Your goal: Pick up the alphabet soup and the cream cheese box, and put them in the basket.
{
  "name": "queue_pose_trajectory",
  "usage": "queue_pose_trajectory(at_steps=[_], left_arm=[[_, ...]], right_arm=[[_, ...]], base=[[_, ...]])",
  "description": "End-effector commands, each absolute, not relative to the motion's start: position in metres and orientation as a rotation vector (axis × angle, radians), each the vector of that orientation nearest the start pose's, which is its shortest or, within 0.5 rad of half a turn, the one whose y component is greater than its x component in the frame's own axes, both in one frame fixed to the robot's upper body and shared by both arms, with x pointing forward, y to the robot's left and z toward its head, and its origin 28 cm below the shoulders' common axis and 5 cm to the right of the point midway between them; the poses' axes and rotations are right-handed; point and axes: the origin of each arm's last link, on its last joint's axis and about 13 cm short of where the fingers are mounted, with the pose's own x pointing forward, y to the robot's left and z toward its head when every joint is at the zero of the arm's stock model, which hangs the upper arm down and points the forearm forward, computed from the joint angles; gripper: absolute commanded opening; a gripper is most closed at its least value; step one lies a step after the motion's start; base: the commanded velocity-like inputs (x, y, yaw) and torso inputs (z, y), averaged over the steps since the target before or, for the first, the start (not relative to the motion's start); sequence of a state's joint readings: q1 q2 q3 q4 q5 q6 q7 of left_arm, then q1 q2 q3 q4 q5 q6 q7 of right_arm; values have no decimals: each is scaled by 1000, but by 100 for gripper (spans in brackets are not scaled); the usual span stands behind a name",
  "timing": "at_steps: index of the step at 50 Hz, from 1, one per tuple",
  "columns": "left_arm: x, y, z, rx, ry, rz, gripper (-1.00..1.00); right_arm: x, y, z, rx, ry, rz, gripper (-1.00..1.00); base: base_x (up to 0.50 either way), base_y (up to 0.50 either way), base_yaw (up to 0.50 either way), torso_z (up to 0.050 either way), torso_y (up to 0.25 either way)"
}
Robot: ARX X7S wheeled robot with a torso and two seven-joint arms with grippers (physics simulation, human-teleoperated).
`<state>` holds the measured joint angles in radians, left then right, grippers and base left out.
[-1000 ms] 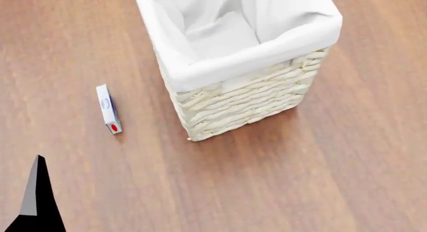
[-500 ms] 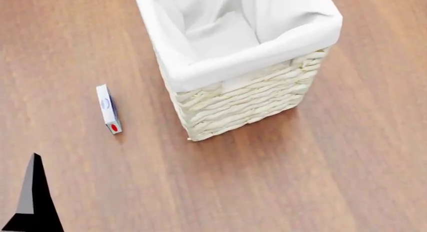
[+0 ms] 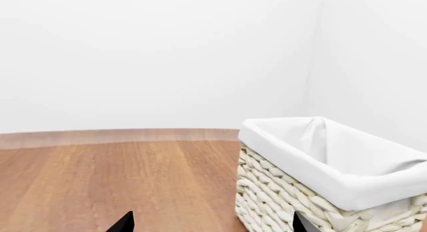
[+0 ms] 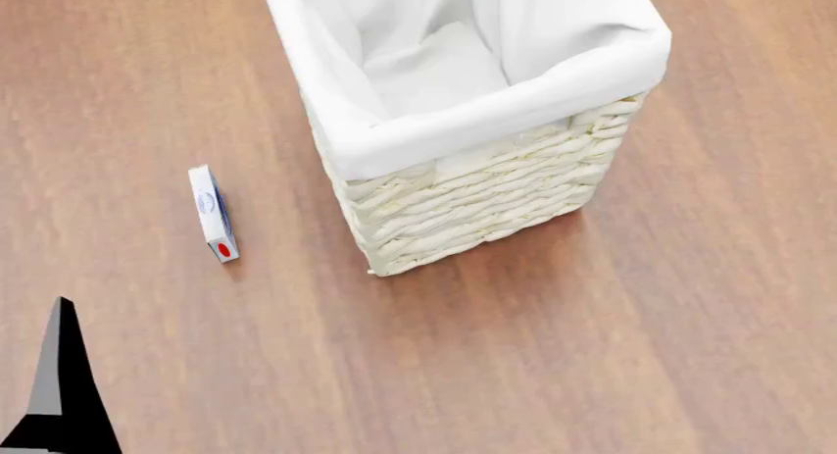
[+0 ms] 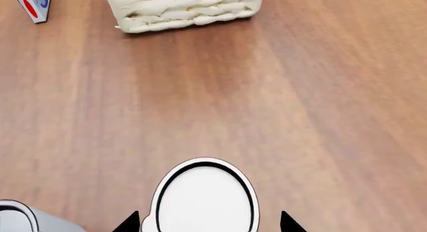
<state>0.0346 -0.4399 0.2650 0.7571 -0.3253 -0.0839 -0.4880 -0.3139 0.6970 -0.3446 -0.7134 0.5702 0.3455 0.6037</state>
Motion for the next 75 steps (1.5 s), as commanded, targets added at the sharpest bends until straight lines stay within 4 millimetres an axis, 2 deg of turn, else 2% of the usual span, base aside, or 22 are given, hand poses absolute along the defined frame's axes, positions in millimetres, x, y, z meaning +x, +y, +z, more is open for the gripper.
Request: queue_pose_trajectory(at_steps=[1,21,34,35,55,62,67,75], left_arm=[[166,205,145,-94,-475,-28,100],[166,206,145,-87,-474,-19,100],[165,206,146,-83,-478,-14,100],[165,206,146,-83,-478,-15,100],[162,207,146,-82,-480,-12,100],[163,207,146,-87,-477,-11,100],[164,206,146,-92,-476,-22,100],[164,205,145,-95,-474,-26,100]], right_arm=[[115,-123,71,-102,241,70,100],[125,-124,60,-112,253,80,100],[126,-123,62,-109,253,84,100],[126,-123,62,-107,252,85,-100],[123,-122,65,-104,231,100,-100],[117,-122,85,-99,193,121,-100],[112,-119,108,-102,133,131,-100],[109,-118,128,-146,58,127,-100]], base=[[0,0,0,0,0],[0,0,0,0,0],[0,0,0,0,0],[0,0,0,0,0],[1,0,0,0,-1],[0,0,0,0,0],[0,0,0,0,0],[0,0,0,0,0]])
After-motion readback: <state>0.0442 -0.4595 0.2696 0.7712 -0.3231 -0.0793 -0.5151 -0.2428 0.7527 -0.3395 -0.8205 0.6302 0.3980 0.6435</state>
